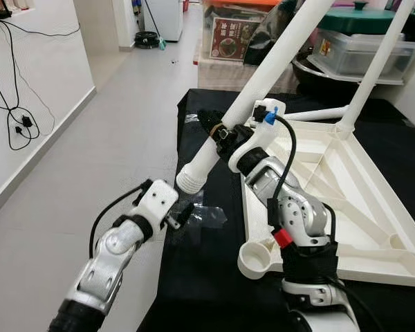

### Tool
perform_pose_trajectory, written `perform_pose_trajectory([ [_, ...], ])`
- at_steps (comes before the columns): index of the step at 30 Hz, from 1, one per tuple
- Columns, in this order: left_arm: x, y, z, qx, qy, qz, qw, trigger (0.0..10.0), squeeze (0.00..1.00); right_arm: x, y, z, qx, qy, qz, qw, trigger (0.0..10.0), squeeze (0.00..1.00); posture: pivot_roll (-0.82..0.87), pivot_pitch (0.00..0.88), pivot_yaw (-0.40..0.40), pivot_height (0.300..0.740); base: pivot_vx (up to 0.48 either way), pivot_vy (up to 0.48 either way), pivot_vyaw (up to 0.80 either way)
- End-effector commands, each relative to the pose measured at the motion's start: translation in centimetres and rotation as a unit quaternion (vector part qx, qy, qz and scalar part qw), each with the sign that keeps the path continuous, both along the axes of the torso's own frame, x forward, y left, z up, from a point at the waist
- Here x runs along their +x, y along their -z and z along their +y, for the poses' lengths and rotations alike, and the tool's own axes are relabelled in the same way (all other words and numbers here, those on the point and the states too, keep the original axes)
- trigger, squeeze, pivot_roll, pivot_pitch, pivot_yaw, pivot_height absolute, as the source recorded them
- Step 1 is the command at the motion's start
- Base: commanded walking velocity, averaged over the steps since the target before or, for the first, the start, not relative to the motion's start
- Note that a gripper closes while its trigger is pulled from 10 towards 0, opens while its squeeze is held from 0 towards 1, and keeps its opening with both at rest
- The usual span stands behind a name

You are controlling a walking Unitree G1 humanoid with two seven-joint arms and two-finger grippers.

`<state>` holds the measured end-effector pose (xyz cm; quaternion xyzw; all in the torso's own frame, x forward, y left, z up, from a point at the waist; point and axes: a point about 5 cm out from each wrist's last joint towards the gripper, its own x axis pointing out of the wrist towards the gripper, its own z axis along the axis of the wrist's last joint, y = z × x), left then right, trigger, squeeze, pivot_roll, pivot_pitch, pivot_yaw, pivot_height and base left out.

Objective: Building children table

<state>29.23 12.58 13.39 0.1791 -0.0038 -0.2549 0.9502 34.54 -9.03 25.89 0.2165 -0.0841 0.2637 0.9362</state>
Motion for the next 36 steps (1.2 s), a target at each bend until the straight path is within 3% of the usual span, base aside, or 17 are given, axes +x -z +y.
perform_pose_trajectory([
  [1,-1.3,0.1,-0.1,-0.009,0.002,0.004,1.000,10.0,0.00,0.3,-0.4,-1.8,-0.022,0.038,-0.027,0.999,10.0,0.00,0.06,0.000,-0.084,0.740,0.000,0.000,0.00],
  [6,-2.9,0.3,-0.4,-0.049,-0.020,0.010,0.999,10.0,0.00,0.0,0.6,-3.8,-0.061,0.088,-0.036,0.994,10.0,0.00,0.07,0.004,-0.089,0.740,0.000,0.000,0.00],
  [7,-3.8,0.3,-0.8,-0.067,-0.034,0.009,0.997,10.0,0.00,-0.5,1.3,-4.5,-0.094,0.111,-0.042,0.988,10.0,0.00,0.07,0.006,-0.090,0.740,0.000,0.000,0.00],
  [10,-4.2,0.3,-1.0,-0.072,-0.038,0.007,0.997,10.0,0.00,-0.7,1.7,-4.7,-0.105,0.118,-0.042,0.987,10.0,0.00,0.07,0.006,-0.090,0.740,0.000,0.000,0.00],
  [13,-6.1,0.8,-2.7,-0.100,-0.039,0.023,0.994,10.0,0.00,-1.5,2.8,-5.0,-0.116,0.127,-0.028,0.985,10.0,0.00,0.06,0.010,-0.093,0.740,0.000,0.000,0.00],
  [19,-7.8,1.5,-4.0,-0.097,-0.030,0.040,0.994,10.0,0.00,-1.8,2.9,-5.3,-0.113,0.121,-0.035,0.986,10.0,0.00,0.06,0.015,-0.099,0.740,0.000,0.000,-0.13],
  [36,-8.5,1.9,-3.6,-0.109,-0.068,0.066,0.990,10.0,0.00,-2.3,3.3,-4.4,-0.123,0.099,-0.045,0.986,10.0,0.00,0.07,0.000,-0.105,0.740,0.000,0.000,-0.05],
])
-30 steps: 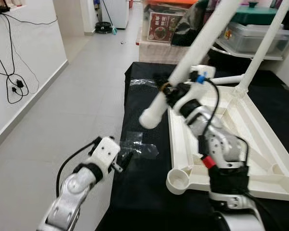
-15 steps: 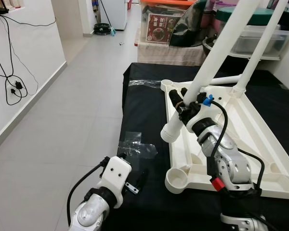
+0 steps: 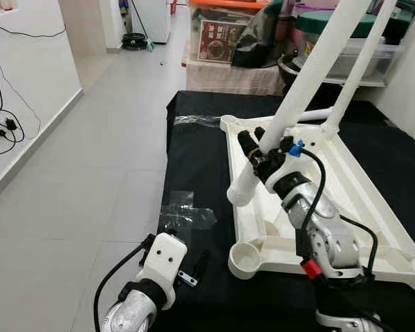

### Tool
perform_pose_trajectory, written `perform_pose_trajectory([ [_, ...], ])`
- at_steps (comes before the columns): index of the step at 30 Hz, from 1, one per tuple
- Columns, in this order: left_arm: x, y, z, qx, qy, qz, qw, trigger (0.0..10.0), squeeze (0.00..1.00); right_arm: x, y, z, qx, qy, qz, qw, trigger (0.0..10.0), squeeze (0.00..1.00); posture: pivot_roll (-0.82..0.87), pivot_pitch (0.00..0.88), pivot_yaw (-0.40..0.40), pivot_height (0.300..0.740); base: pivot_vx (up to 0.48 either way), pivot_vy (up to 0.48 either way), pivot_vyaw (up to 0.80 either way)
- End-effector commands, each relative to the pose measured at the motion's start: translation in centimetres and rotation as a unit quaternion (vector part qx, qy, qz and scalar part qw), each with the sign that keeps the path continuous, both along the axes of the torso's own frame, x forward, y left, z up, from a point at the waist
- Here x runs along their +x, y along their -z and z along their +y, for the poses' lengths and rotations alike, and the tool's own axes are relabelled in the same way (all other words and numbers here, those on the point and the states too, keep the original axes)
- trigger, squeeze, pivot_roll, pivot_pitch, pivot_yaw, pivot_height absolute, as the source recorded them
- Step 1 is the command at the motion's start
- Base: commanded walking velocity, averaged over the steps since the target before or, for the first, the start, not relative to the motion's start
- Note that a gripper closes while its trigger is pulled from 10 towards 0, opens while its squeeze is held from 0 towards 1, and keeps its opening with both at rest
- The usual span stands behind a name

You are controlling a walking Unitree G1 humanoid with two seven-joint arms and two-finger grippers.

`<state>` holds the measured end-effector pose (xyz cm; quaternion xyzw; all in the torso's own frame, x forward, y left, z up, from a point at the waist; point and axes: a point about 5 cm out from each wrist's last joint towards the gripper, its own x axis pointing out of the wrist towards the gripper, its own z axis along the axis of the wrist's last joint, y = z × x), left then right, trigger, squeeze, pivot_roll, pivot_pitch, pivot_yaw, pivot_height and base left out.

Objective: Building children table

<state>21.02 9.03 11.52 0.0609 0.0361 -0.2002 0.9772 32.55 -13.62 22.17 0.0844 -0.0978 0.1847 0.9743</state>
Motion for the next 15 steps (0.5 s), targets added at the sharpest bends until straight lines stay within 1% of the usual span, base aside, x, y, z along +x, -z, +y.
perform_pose_trajectory([
  [1,-0.37,0.06,-0.10,-0.003,-0.001,0.008,1.000,10.0,0.00,-0.35,-0.39,0.16,-0.004,-0.002,-0.018,1.000,10.0,0.00,0.07,0.000,-0.105,0.740,0.000,0.000,0.00],
  [15,-0.60,-0.04,-0.21,-0.004,-0.007,0.013,1.000,10.0,0.00,-0.44,-0.15,0.13,-0.009,-0.001,-0.014,1.000,10.0,0.00,0.06,0.000,-0.107,0.740,0.000,0.000,0.00],
])
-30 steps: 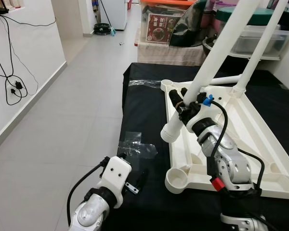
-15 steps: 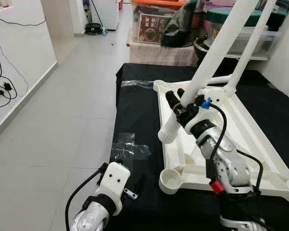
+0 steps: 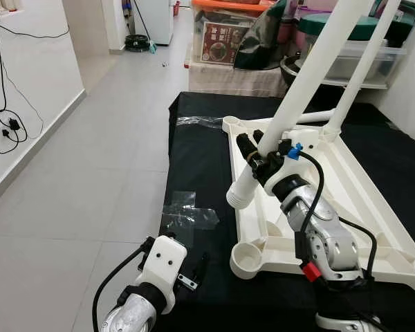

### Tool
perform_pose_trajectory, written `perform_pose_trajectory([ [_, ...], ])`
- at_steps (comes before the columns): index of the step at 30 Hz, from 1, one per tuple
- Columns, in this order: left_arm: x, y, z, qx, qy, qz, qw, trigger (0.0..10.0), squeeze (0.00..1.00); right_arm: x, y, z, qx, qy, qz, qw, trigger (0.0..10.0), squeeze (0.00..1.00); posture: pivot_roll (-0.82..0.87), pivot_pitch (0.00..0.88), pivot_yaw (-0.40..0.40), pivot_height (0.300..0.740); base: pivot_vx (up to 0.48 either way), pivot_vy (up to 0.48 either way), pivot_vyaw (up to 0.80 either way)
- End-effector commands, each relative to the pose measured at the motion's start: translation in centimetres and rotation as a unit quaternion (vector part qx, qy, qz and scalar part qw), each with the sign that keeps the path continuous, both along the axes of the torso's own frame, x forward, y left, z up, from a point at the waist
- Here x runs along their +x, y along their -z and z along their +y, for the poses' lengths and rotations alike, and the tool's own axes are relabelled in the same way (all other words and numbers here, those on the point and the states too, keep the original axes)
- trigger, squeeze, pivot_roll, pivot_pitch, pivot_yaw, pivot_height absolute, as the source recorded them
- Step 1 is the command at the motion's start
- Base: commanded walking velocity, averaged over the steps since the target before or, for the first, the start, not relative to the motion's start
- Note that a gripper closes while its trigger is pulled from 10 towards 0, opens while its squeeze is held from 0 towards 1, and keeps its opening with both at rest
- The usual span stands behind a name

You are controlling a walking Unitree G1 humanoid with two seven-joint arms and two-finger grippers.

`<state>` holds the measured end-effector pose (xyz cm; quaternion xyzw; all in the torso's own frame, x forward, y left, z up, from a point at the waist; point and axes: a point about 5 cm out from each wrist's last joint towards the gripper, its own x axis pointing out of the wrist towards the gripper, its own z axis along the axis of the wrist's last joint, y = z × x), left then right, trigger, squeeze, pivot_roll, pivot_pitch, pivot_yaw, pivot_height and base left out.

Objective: Building children table

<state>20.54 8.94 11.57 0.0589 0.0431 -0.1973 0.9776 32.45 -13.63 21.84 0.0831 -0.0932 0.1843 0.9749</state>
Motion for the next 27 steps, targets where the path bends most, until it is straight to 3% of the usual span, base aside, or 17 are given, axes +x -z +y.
perform_pose_trajectory([
  [1,-0.12,0.00,-0.12,-0.004,-0.004,0.006,1.000,10.0,0.00,-0.35,-0.46,0.17,-0.006,-0.001,-0.018,1.000,10.0,0.00,0.06,0.000,-0.107,0.740,0.000,0.000,0.00],
  [8,0.09,-0.03,-0.05,-0.001,-0.006,0.006,1.000,10.0,0.00,-0.22,-0.64,0.34,-0.004,0.000,-0.020,1.000,10.0,0.00,0.06,0.010,-0.100,0.740,-0.255,0.000,0.00],
  [27,0.48,-0.24,-0.08,0.004,-0.003,0.004,1.000,10.0,0.00,0.00,-1.00,0.20,0.004,0.010,-0.025,1.000,10.0,0.00,0.06,0.009,-0.102,0.740,0.000,0.000,0.00],
])
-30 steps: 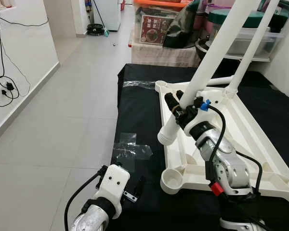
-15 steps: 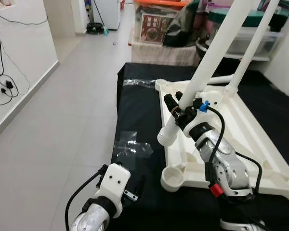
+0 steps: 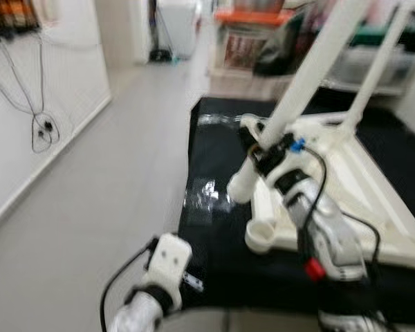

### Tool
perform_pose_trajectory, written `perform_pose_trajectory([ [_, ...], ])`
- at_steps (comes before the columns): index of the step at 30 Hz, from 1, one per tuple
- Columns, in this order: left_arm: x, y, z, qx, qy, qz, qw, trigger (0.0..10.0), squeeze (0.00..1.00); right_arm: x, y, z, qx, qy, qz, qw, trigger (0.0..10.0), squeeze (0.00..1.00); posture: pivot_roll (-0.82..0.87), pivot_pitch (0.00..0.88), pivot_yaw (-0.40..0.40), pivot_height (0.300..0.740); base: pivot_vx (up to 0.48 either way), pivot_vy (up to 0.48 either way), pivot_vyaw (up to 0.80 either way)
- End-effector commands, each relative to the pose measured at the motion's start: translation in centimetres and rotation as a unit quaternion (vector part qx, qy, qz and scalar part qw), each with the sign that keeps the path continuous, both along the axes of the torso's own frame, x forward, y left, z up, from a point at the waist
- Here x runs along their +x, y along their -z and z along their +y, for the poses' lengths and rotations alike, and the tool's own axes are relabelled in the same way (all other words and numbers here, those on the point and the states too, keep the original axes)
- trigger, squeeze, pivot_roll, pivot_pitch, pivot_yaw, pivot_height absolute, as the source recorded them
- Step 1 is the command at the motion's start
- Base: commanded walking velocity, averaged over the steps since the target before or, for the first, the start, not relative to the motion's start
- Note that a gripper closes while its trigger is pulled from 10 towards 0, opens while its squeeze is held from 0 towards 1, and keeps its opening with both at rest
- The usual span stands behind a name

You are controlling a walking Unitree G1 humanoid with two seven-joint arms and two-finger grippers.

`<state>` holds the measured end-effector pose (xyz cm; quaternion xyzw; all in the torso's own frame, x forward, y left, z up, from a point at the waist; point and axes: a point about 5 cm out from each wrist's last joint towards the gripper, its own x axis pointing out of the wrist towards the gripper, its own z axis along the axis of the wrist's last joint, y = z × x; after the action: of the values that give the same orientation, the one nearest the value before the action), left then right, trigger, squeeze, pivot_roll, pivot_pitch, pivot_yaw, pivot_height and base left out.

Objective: Building children table

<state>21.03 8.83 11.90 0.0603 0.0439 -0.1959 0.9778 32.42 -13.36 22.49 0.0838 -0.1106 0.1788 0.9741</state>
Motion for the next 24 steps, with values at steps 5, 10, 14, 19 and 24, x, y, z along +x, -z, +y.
perform_pose_trajectory([
  [5,0.0,0.0,-0.1,0.006,0.000,0.002,1.000,10.0,0.00,0.1,-0.5,-0.1,0.000,0.005,-0.011,1.000,10.0,0.00,0.06,0.025,-0.099,0.740,0.000,0.000,0.00],
  [10,0.1,0.0,-0.2,0.010,0.003,0.001,1.000,10.0,0.00,0.2,-0.6,-0.3,0.000,0.004,-0.009,1.000,10.0,0.00,0.06,0.033,-0.102,0.740,0.000,0.000,0.00],
  [14,0.2,-0.1,-0.3,0.012,0.004,-0.001,1.000,10.0,0.00,0.4,-0.7,-0.3,-0.001,-0.012,-0.005,1.000,10.0,0.00,0.06,0.040,-0.103,0.740,0.000,0.000,0.00],
  [19,0.1,-0.1,-0.1,0.014,-0.001,0.000,1.000,10.0,0.00,0.9,-0.7,-1.1,-0.018,-0.016,-0.008,1.000,10.0,0.00,0.06,0.047,-0.103,0.740,0.000,0.000,0.00],
  [24,0.0,0.1,-0.3,0.025,0.008,-0.002,1.000,10.0,0.00,0.8,-0.4,-1.1,-0.022,-0.011,-0.008,1.000,10.0,0.00,0.06,0.049,-0.103,0.740,0.000,0.000,0.00],
])
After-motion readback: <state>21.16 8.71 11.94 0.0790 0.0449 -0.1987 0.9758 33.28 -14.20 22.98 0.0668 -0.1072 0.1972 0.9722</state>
